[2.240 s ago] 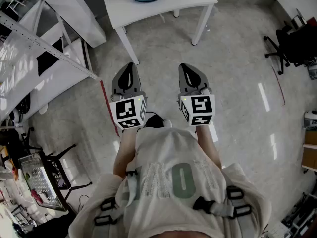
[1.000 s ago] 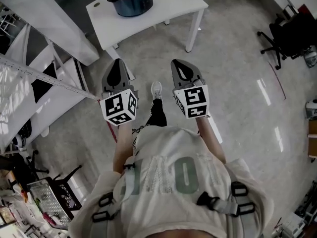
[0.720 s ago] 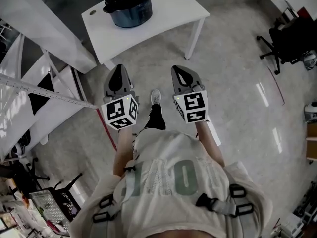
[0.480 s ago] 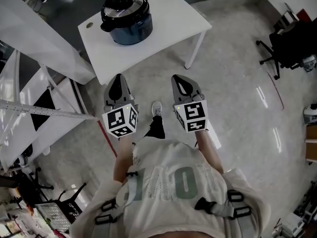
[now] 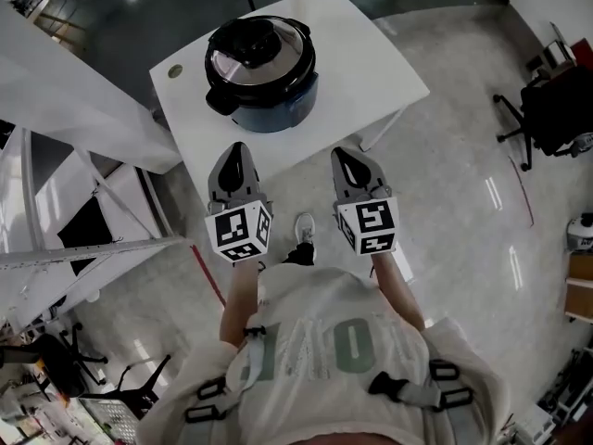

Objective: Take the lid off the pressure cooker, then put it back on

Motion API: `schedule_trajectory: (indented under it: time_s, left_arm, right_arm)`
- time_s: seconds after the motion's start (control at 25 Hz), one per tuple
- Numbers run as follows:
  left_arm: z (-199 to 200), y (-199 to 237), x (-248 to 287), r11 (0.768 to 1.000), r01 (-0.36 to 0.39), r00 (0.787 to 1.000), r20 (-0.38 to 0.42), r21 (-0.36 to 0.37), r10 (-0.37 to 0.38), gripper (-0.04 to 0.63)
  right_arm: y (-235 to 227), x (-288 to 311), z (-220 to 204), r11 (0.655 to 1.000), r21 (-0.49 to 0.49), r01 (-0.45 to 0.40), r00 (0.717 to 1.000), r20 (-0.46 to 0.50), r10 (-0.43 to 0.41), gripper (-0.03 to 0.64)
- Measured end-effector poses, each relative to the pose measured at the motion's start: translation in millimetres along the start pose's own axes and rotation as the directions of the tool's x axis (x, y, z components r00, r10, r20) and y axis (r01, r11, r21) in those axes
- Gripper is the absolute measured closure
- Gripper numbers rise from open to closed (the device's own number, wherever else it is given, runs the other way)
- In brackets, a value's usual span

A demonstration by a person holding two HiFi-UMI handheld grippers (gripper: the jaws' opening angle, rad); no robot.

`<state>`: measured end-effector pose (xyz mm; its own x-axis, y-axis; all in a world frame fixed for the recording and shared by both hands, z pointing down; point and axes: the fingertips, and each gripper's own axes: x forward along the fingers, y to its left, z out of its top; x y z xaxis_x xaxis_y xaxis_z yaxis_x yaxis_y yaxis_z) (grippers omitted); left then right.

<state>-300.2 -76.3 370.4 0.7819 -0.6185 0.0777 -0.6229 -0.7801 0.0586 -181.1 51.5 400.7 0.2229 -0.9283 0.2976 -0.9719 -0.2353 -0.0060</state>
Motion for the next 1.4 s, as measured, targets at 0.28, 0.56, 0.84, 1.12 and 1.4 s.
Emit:
schedule_trajectory:
  time_s: [0.28,0.56,0.84,1.12,1.4]
  left_arm:
    - [1,9,61,0.995,0.048,0.999,-0.014,0.085,-0.047,0.577]
    - [-9,25,71,0.997,0.031,0.999,-0.025,0.064,-0.029,0.577]
    - [-5,25,83,0.996,0.045,0.999,-0.026,0.08,-0.043,0.577]
    - [5,33,86,0.996,0.0,1.0,-0.004,0.091,0.001,0.577]
    - [16,40,80,0.996,-0.043,0.999,0.022,0.074,0.042,0.577]
  right_arm:
    - [2,67,6,0.999,-0.042,-0.022,0.998,-0.052,0.02,0.611]
    - [-3,97,22,0.998,-0.046,-0.045,0.999,-0.023,0.044,0.611]
    - [-6,112,28,0.996,-0.033,-0.082,0.997,-0.007,0.082,0.611]
    - [-4,115,42,0.991,-0.059,-0.117,0.992,0.03,0.119,0.609]
    - [-3,125,48,0.987,-0.066,-0.145,0.987,0.056,0.149,0.609]
